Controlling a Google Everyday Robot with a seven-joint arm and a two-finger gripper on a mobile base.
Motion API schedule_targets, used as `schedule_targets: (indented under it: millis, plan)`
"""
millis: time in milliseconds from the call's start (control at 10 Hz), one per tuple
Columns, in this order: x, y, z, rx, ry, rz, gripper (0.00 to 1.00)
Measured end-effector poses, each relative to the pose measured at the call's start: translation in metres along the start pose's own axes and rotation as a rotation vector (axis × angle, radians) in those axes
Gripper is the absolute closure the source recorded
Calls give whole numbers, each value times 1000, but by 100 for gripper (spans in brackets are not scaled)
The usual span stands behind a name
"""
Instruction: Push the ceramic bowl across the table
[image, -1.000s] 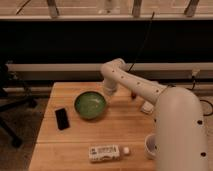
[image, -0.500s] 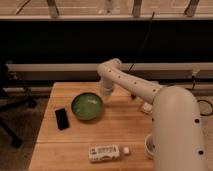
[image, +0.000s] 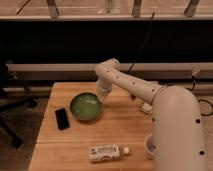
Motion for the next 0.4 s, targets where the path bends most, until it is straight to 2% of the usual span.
schedule_targets:
  millis: [200,400]
  plan:
    - [-8,-3,1,6,-14,-16,100]
    - [-12,-5,-3,9,-40,-21,93]
